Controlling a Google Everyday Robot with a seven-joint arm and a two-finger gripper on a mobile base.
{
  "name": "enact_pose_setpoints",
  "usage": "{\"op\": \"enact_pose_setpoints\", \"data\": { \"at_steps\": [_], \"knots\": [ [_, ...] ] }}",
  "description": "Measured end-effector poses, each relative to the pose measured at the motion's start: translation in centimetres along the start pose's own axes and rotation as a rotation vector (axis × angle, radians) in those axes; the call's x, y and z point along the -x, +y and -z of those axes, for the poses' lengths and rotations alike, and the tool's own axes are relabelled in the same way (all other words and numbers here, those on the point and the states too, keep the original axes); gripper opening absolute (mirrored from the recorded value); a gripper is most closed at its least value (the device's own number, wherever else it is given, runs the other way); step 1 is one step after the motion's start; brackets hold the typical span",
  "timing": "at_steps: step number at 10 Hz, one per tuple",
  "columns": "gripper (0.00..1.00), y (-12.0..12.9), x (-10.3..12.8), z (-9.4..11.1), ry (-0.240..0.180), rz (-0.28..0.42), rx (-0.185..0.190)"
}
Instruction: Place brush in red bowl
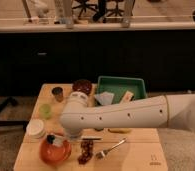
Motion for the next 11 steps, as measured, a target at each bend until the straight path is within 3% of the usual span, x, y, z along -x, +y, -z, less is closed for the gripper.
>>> {"op": "enact_pose_setpoints", "data": {
  "at_steps": [6,11],
  "knots": [
    [0.0,1.2,5.3,-3.3,0.042,0.066,0.06],
    [0.0,1.2,8.2,-4.8,0.069,0.099,0.098]
  ]
}}
